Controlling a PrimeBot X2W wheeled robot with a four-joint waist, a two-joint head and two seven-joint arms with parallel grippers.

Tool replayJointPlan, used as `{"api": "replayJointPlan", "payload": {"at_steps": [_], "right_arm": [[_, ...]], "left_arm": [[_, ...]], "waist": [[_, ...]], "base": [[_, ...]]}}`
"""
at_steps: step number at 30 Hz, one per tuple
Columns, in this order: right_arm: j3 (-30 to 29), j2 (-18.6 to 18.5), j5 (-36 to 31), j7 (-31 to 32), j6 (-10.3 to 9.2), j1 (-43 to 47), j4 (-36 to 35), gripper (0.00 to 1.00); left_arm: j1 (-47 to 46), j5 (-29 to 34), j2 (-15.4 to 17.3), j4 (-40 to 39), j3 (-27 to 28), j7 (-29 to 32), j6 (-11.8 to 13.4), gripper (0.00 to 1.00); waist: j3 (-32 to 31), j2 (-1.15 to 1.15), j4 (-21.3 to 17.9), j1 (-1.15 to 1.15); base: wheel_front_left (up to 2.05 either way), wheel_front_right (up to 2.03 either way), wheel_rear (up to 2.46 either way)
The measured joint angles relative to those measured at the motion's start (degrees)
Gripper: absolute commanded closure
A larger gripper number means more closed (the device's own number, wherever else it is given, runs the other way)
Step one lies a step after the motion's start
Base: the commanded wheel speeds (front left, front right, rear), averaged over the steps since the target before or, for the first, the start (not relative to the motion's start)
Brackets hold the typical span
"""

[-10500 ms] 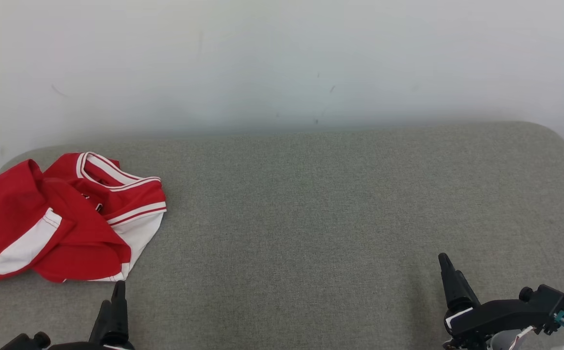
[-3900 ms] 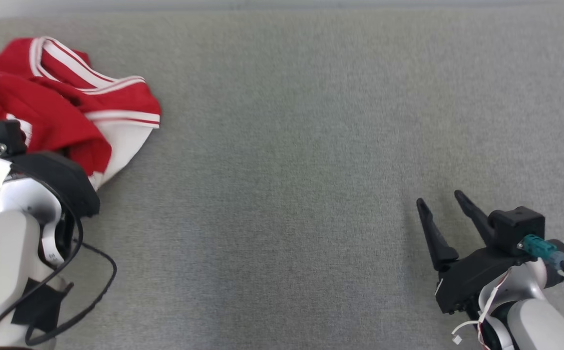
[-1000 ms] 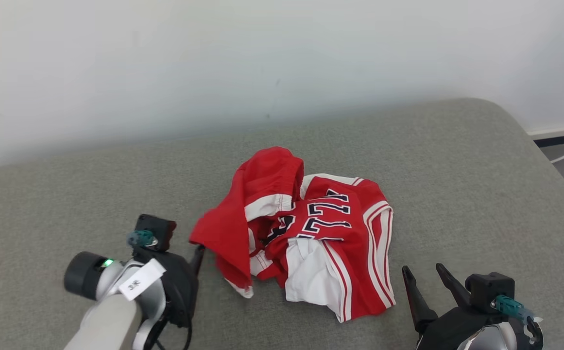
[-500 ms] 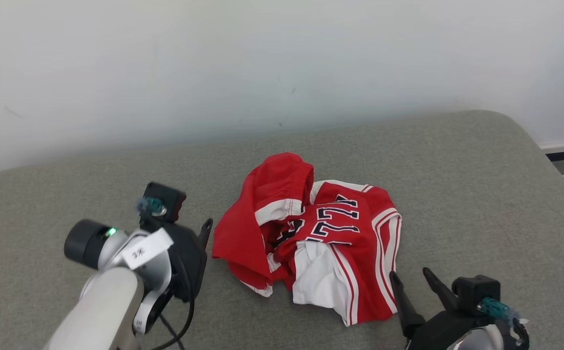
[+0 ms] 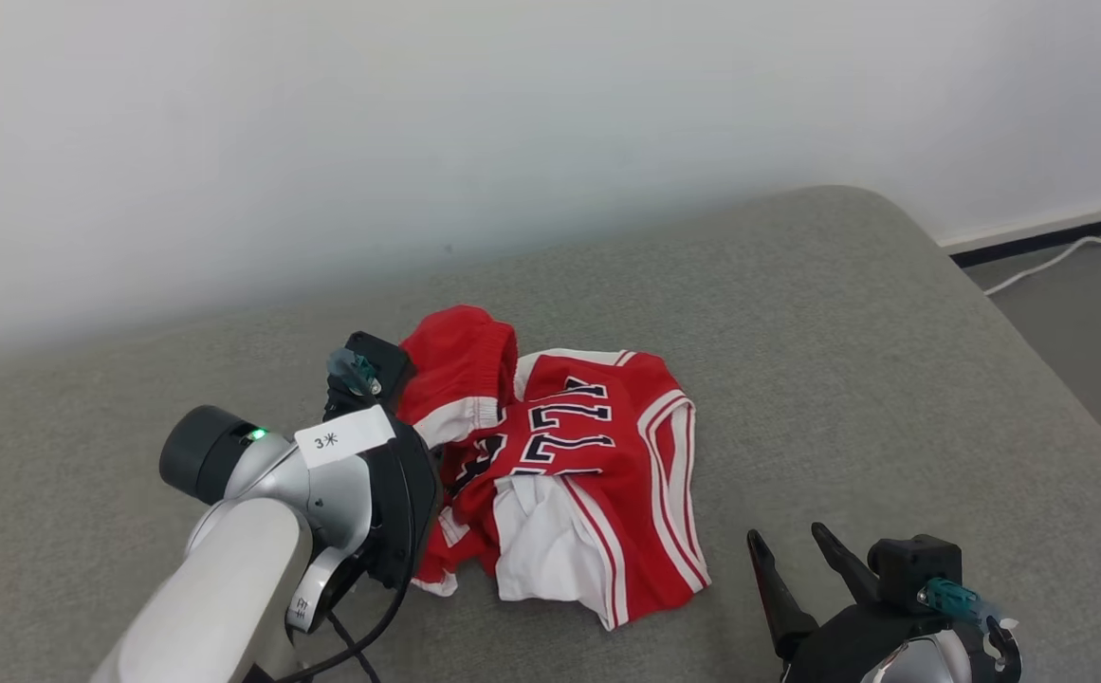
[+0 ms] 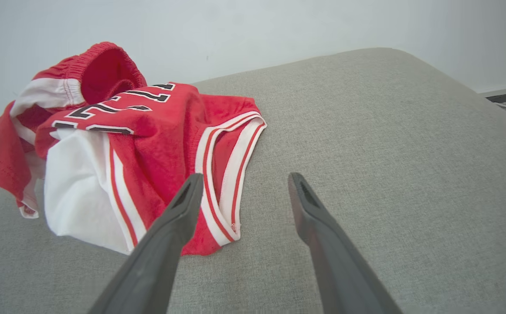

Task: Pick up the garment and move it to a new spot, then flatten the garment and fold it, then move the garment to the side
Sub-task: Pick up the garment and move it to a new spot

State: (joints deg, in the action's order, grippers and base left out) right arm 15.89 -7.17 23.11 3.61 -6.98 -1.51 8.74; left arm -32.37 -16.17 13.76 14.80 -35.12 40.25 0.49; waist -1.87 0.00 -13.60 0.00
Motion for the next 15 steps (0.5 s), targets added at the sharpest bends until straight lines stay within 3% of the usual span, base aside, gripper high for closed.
{"api": "replayJointPlan", "payload": {"at_steps": [15], "right_arm": [[-0.8,0.0,0.0,-0.1,0.01,0.0,-0.9,0.0]], "left_arm": [[-3.5,1.0,1.2,0.0,0.0,8.4,1.8,0.0]], "waist": [[4.8,0.01,-8.5,0.01]], "base": [[0.0,0.0,0.0]]}}
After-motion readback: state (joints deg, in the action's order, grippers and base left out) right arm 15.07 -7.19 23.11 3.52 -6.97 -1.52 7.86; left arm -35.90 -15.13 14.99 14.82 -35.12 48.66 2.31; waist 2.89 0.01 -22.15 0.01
